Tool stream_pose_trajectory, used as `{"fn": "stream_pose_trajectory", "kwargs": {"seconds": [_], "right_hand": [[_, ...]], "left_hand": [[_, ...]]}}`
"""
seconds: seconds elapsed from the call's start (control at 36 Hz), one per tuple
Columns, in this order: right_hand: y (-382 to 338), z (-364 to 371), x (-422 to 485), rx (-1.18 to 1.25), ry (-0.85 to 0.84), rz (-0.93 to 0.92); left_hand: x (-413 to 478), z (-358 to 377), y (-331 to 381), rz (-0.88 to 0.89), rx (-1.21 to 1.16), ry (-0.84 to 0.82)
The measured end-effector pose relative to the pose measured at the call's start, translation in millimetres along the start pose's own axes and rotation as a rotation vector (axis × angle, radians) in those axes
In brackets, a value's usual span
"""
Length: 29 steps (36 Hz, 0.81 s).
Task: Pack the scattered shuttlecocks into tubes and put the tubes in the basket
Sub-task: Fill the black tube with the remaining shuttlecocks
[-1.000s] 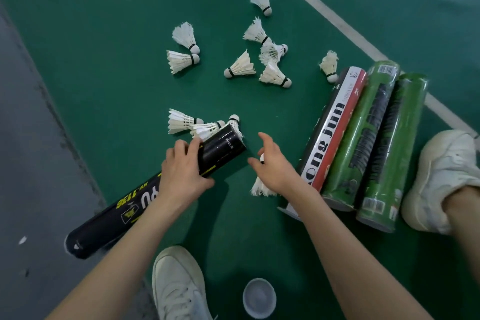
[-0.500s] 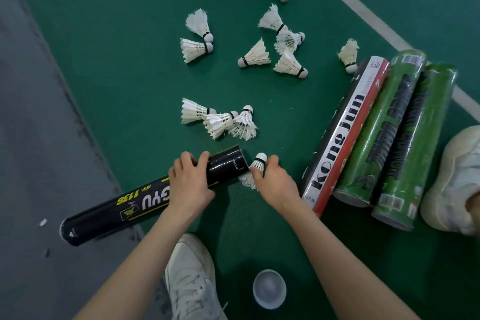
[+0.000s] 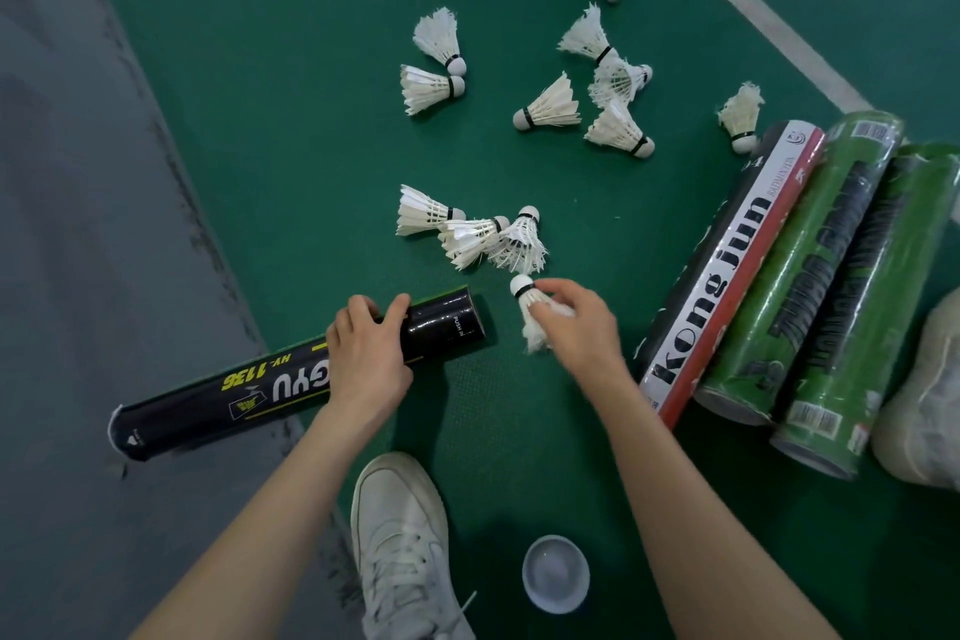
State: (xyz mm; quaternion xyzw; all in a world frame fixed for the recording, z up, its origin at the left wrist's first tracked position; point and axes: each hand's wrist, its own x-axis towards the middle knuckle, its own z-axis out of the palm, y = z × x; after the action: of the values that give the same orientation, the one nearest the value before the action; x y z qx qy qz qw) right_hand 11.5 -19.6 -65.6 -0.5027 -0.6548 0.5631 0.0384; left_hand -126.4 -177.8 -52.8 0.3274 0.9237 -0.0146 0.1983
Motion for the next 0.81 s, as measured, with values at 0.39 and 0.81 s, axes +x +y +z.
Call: {"fn": "stream_pose_trajectory", "kwargs": {"seconds": [0.39, 0.81], "right_hand": [[-43, 0, -15, -0.013, -0.188, -0.258], [-134, -5, -87, 0.389, -0.034, -0.115]], "left_hand": [[-1, -32, 12, 0.163, -0.116, 0.079], [-19, -120, 12, 0.293, -0.298, -0.065]]}}
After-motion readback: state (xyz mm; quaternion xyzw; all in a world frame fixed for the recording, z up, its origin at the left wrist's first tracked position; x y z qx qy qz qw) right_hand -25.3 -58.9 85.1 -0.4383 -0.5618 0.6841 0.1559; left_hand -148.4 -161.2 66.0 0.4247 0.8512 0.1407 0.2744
